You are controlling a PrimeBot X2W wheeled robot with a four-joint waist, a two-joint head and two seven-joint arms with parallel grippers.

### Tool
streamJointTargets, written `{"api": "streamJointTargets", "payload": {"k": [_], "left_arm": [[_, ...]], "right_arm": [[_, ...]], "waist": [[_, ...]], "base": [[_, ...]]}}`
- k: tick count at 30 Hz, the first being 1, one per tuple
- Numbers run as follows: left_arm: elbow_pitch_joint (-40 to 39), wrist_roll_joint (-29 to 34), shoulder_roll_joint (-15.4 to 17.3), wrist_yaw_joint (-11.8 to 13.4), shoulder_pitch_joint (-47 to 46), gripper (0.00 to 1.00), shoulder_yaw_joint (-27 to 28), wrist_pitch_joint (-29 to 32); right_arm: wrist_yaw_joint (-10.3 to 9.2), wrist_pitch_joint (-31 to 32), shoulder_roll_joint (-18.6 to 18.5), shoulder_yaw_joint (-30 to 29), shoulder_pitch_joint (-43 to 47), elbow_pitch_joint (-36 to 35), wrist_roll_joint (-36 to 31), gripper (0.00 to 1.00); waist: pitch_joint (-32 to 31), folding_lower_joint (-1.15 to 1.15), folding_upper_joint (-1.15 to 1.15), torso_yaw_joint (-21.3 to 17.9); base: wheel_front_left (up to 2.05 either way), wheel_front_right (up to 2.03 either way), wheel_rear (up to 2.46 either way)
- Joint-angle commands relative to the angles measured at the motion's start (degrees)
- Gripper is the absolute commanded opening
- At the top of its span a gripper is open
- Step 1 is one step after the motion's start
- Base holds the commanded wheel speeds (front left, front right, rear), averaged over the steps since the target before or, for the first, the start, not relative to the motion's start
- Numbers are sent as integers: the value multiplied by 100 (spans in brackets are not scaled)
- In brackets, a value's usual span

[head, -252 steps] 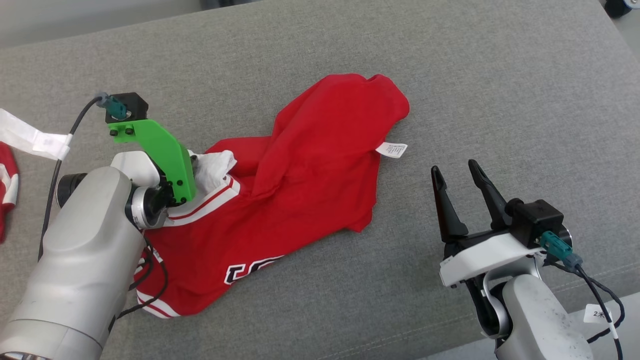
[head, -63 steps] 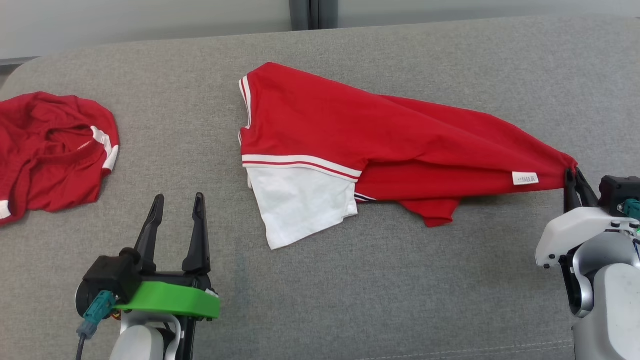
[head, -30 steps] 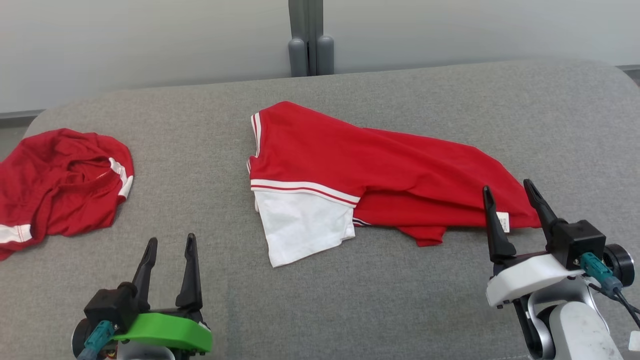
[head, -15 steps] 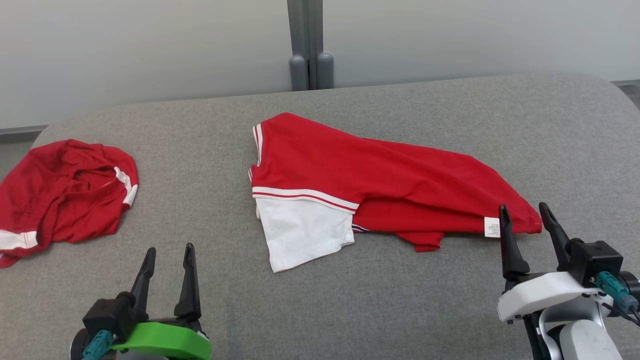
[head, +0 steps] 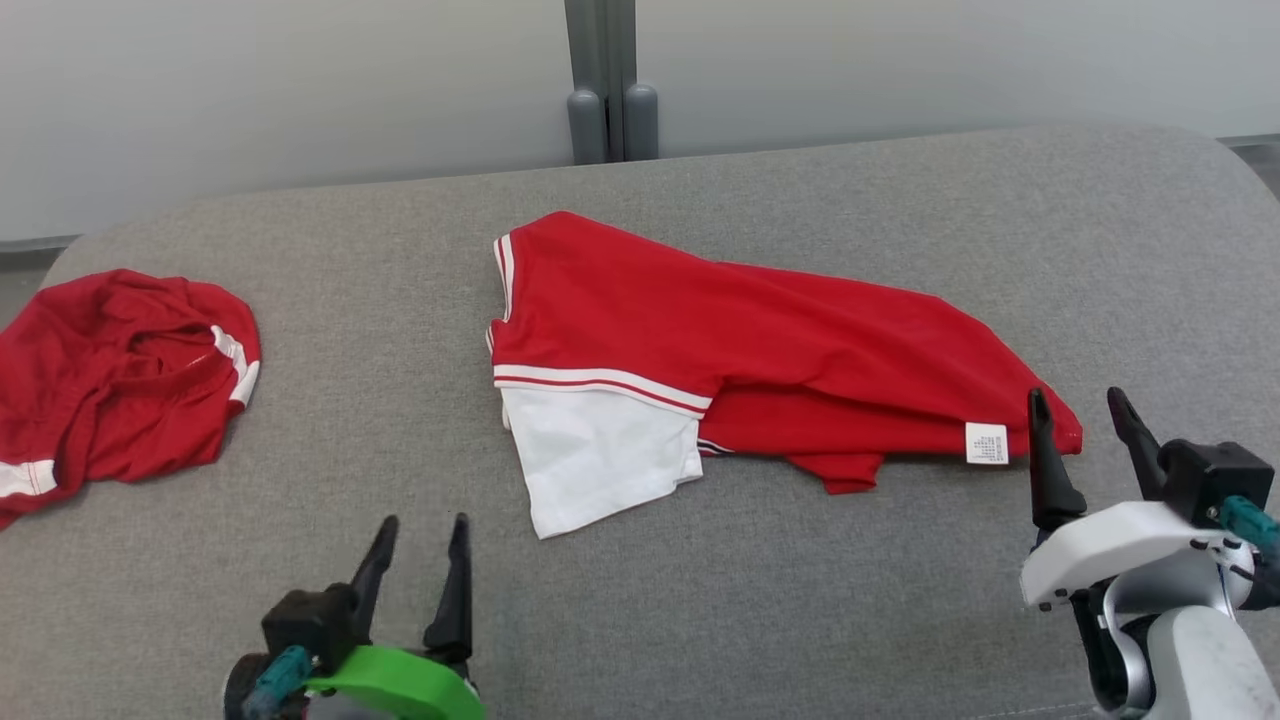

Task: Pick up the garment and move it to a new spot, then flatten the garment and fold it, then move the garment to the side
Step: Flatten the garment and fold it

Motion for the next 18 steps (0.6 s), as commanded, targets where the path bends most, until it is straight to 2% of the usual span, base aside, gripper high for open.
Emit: {"api": "streamJointTargets", "payload": {"k": [1,5,10,14,18], "left_arm": [[175,-78,16,-13,-272,100,-132,84],[812,-334,18,88,-839,100,-553,414],[1450,-729,19,488,-1519,100,-999,926],[1813,-1107,18,716,-1805,100,-1230,1243],[2042,-1385,19,782,-1980,100,-1422,1333]], "right_arm": [[-3,175,-12,-104,-119,37,-57,100],[-3,963,-14,-457,-446,182,-96,100],[-3,1790,-8,-744,-919,423,40,100],[-3,2145,-11,-767,-1178,650,142,100],[-3,2252,-12,-837,-1321,795,17,100]], "waist": [[102,0,0,-53],[315,0,0,-182],[584,0,0,-357],[733,0,0,-474],[828,0,0,-522]], "base": [[0,0,0],[0,0,0],[0,0,0],[0,0,0],[0,0,0]]}}
